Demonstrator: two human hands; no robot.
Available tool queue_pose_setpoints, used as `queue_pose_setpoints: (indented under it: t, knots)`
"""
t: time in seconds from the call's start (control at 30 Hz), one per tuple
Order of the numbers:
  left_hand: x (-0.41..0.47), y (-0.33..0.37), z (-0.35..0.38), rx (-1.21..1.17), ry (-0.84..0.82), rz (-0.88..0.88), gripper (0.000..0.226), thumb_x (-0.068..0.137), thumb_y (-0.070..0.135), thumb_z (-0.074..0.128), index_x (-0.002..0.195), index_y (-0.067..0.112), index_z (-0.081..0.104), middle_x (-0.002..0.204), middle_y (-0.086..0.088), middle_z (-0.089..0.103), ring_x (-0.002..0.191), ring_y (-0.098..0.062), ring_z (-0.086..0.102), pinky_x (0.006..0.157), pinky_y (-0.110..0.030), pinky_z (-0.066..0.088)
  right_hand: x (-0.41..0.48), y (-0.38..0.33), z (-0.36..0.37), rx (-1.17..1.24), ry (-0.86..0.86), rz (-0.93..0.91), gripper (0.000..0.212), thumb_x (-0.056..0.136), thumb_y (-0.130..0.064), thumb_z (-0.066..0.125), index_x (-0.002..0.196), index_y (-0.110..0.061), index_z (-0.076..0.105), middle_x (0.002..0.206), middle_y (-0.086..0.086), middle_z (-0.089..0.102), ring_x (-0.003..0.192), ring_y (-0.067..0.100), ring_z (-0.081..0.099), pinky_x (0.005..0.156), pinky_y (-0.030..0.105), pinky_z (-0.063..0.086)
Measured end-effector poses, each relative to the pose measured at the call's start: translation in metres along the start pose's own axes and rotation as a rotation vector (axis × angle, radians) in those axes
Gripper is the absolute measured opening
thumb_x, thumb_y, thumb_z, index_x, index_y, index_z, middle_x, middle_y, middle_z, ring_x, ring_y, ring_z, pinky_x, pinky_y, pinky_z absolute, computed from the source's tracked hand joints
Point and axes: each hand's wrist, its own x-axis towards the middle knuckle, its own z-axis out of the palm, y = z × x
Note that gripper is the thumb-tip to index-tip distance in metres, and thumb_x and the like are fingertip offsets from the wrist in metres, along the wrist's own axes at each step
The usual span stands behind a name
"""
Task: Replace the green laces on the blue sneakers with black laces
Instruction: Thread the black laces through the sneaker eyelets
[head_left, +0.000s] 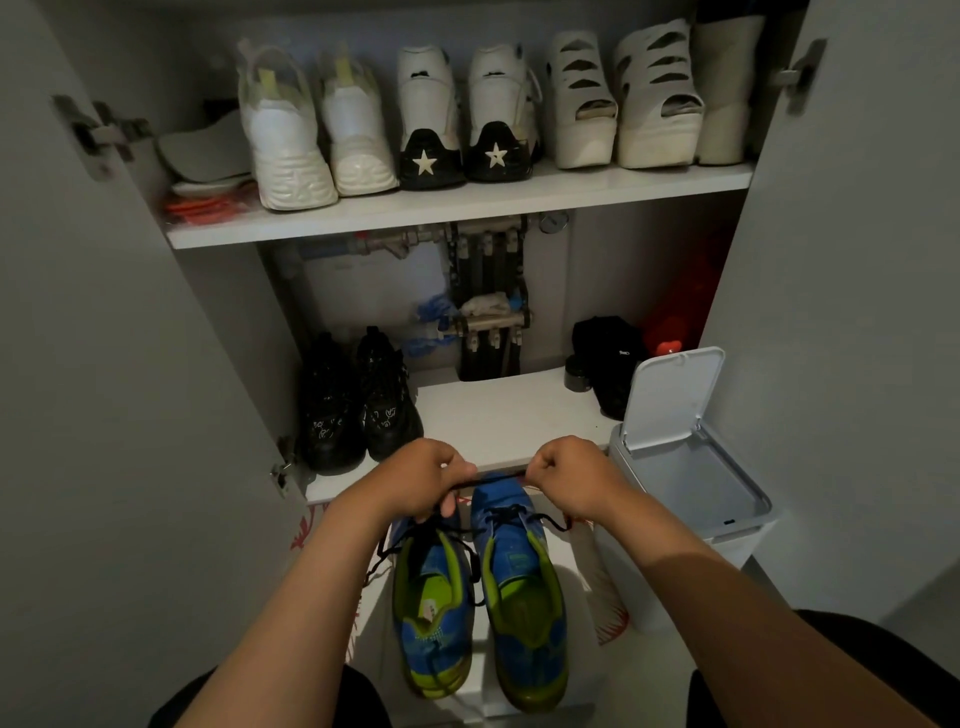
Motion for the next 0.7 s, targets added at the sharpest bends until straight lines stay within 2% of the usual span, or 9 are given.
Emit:
queue_pose_setpoints:
  t: [0.13,0.3,0.37,0.43,0.5,0.53,0.57,0.63,0.7]
  knots:
    - [0.001,-0.002,-0.002,-0.139,-0.057,0.019,0.012,0.093,0.026,0.067,0.092,0.015,0.071,0.058,0.002,0.065,0.039,-0.010,0.043,0.041,-0.017,0.037,-0.002,0.000,-0.004,-0.077,0.040,0.034,0.029,0.087,-0.018,0.053,0.058,-0.022,0.054,0.065,-0.007,0.058,0.074,0.021,0.062,0.068,0.030,0.051]
    - [0.001,-0.014,-0.005,-0.034,-0.101,-0.031,0.016,0.096,0.026,0.062,0.088,0.017,0.073,0.078,0.002,0.076,0.045,-0.010,0.056,0.051,-0.018,0.046,0.000,0.000,-0.004,-0.114,0.039,0.100,0.024,0.085,-0.018,0.051,0.062,-0.019,0.058,0.065,-0.005,0.058,0.069,0.020,0.059,0.059,0.025,0.043]
    - [0.003,-0.013,-0.003,0.002,-0.078,-0.043,0.023,0.100,0.030,0.055,0.087,0.017,0.071,0.079,0.003,0.076,0.045,-0.010,0.057,0.052,-0.019,0.046,-0.001,0.000,-0.002,-0.187,-0.002,0.115,0.019,0.085,-0.019,0.053,0.075,-0.018,0.069,0.078,-0.001,0.067,0.081,0.023,0.065,0.069,0.028,0.052]
    - [0.003,-0.010,0.003,0.043,-0.060,-0.009,0.027,0.100,0.032,0.053,0.085,0.018,0.069,0.078,0.004,0.076,0.046,-0.010,0.058,0.056,-0.021,0.047,0.000,0.000,0.002,-0.174,-0.075,0.052,0.027,0.085,-0.017,0.057,0.104,-0.021,0.075,0.107,0.001,0.072,0.102,0.022,0.067,0.088,0.034,0.056]
    - [0.002,-0.003,0.010,0.081,-0.051,0.046,0.028,0.100,0.032,0.052,0.081,0.020,0.068,0.078,0.004,0.075,0.048,-0.009,0.059,0.059,-0.024,0.048,0.000,-0.005,0.011,0.063,-0.175,-0.038,0.045,0.084,-0.010,0.060,0.127,-0.023,0.067,0.127,-0.001,0.067,0.115,0.017,0.063,0.100,0.035,0.052]
    - [0.002,0.000,0.013,0.099,-0.049,0.071,0.028,0.100,0.032,0.052,0.080,0.020,0.067,0.078,0.003,0.075,0.050,-0.010,0.060,0.060,-0.026,0.050,0.000,-0.008,0.015,0.196,-0.222,-0.070,0.045,0.085,-0.008,0.061,0.128,-0.023,0.066,0.126,0.000,0.067,0.110,0.016,0.064,0.096,0.034,0.054]
    - [0.002,0.004,0.015,0.130,-0.039,0.094,0.029,0.100,0.032,0.051,0.080,0.019,0.068,0.078,0.000,0.074,0.053,-0.012,0.061,0.061,-0.029,0.052,0.001,-0.011,0.018,0.296,-0.254,-0.097,0.038,0.087,-0.008,0.062,0.121,-0.023,0.070,0.118,0.000,0.072,0.096,0.015,0.067,0.083,0.033,0.058]
    - [0.004,0.009,0.016,0.224,0.014,0.125,0.031,0.099,0.034,0.052,0.080,0.016,0.068,0.080,-0.002,0.073,0.059,-0.015,0.062,0.068,-0.035,0.054,0.002,-0.014,0.020,0.364,-0.260,-0.110,0.015,0.091,-0.015,0.065,0.095,-0.024,0.076,0.090,0.000,0.076,0.063,0.015,0.062,0.055,0.028,0.051]
    - [0.004,0.010,0.013,0.246,0.053,0.124,0.030,0.098,0.033,0.054,0.077,0.017,0.068,0.076,0.003,0.073,0.056,-0.010,0.060,0.070,-0.034,0.054,0.005,-0.011,0.016,0.314,-0.195,-0.133,0.021,0.092,-0.020,0.067,0.073,-0.026,0.073,0.072,-0.004,0.073,0.055,0.008,0.058,0.055,0.024,0.047]
